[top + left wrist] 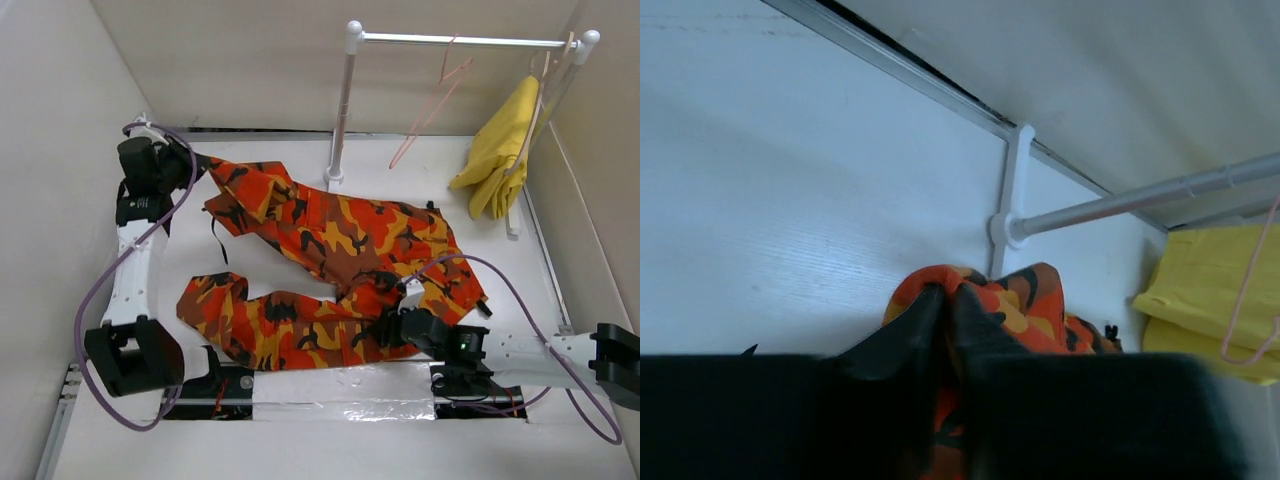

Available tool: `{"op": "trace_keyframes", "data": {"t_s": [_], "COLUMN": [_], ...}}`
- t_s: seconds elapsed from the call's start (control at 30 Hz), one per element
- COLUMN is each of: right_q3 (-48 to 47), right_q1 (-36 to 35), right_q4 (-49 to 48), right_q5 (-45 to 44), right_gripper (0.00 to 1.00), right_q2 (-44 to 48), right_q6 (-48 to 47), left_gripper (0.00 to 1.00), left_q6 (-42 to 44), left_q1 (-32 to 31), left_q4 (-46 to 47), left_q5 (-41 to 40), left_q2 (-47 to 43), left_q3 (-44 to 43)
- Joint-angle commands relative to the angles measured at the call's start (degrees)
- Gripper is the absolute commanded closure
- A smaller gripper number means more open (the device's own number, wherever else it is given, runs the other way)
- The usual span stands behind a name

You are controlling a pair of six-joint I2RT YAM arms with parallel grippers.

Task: Place the trousers on the hanger
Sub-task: Flatten out the trousers at the center of the board.

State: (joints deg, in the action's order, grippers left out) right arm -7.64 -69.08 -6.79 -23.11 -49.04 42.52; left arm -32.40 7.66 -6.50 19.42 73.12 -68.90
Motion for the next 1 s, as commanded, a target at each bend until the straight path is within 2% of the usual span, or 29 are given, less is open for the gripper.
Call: {"op": "trace_keyframes", "data": {"t_s": [0.0, 0.1, 0.13, 0.23, 0.27, 0.33, 0.37, 0.4, 0.43, 0.47, 0.53, 0.63, 0.67, 0.73, 0.77, 0.87, 0.9, 0.97], "right_q3": [0.52, 0.34, 0.43, 0.52, 0.52, 0.34, 0.34, 0.34, 0.26, 0.17, -0.01, -0.36, -0.45, -0.71, -0.71, -1.15, -1.41, -1.59], "right_q1": [-0.53, -0.53, -0.53, -0.53, -0.53, -0.53, -0.53, -0.53, -0.53, -0.53, -0.53, -0.53, -0.53, -0.53, -0.53, -0.53, -0.53, -0.53], "right_q4": [0.72, 0.46, 0.37, 0.02, 0.11, 0.02, -0.07, 0.02, 0.11, 0.28, 0.9, 2.04, 2.21, 2.57, 2.57, 2.48, 3.0, 3.36], "right_q5": [-2.02, -1.59, -1.5, -1.58, -1.84, -2.11, -2.28, -2.46, -2.64, -2.73, -2.73, -3.08, -3.25, -3.34, -3.34, -3.17, -3.08, -2.73], "right_gripper": [0.49, 0.49, 0.49, 0.49, 0.49, 0.5, 0.55, 0.57, 0.62, 0.81, 0.91, 0.91, 0.85, 0.82, 0.81, 0.79, 0.78, 0.72], "right_q2": [-0.01, -0.27, -0.27, -0.18, -0.18, -0.1, -0.09, 0.17, 0.43, 0.78, 2.36, 3.86, 4.64, 5.26, 5.61, 5.79, 5.88, 5.97], "right_q6": [0.81, 0.46, 0.46, 0.28, 0.19, -0.25, -0.33, -0.6, -0.77, -1.12, -2.0, -2.88, -3.06, -3.58, -3.76, -4.55, -4.73, -5.08], "left_gripper": [0.75, 0.33, 0.31, 0.3, 0.32, 0.48, 0.6, 0.79, 0.84, 0.88, 0.92, 0.99, 1.0, 1.0, 1.0, 0.78, 0.63, 0.52], "left_q6": [-2.84, 1.9, 2.51, 2.61, 2.87, 5.59, 6.12, 6.82, 7.26, 7.53, 8.05, 8.58, 8.76, 9.29, 9.37, 9.55, 9.46, 9.29], "left_q1": [3.24, 3.24, 3.24, 2.72, 1.93, -1.5, -2.73, -4.83, -5.54, -6.16, -7.56, -9.06, -10.63, -13.01, -16.15, -21.01, -22.76, -22.78], "left_q4": [7.49, -1.83, -3.07, 0.77, 0.53, -2.27, -3.33, -3.86, -4.39, -5.18, -7.37, -9.13, -9.75, -11.33, -11.86, -12.83, -12.57, -10.21], "left_q5": [8.27, 4.32, 4.22, 2.12, 0.55, -5.86, -10.58, -12.11, -13.26, -15.27, -16.43, -14.15, -13.54, -13.62, -15.79, -18.1, -17.49, -15.21], "left_q2": [6.4, 15.1, 16.08, 12.85, 10.05, 7.31, 4.25, 2.66, 0.99, -1.64, -3.42, -4.92, -5.27, -5.8, -5.62, -1.6, -0.62, 1.05], "left_q3": [0.71, -3.77, -3.87, 1.11, 1.84, 3.41, 4.21, 5.7, 8.93, 10.27, 15.34, 22.47, 23.63, 25.04, 24.96, 23.56, 23.29, 23.29]}}
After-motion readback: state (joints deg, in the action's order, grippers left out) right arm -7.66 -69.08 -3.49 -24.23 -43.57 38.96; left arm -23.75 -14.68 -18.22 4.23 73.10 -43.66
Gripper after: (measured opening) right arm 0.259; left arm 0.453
